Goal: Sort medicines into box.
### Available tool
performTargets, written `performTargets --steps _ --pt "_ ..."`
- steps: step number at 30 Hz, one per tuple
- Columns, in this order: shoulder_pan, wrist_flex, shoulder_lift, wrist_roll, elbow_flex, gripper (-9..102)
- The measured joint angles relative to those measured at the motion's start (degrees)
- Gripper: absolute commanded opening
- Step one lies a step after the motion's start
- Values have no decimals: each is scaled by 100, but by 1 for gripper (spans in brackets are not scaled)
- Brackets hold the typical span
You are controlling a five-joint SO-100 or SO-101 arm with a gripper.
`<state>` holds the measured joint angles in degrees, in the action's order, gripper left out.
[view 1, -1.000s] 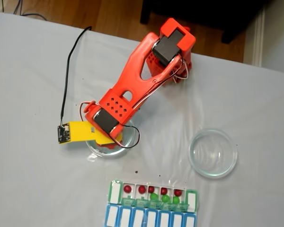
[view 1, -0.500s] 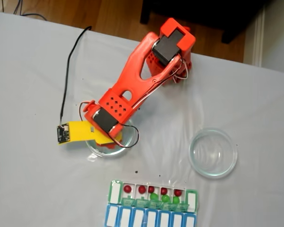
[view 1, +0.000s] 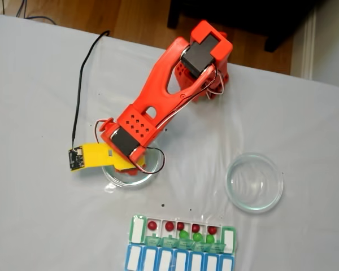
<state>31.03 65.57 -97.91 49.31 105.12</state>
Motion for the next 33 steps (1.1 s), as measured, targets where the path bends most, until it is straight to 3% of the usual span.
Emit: performTargets --steps 21,33 --pt "0 -105 -114 88 158 14" --pt "0 -105 -114 88 193 1"
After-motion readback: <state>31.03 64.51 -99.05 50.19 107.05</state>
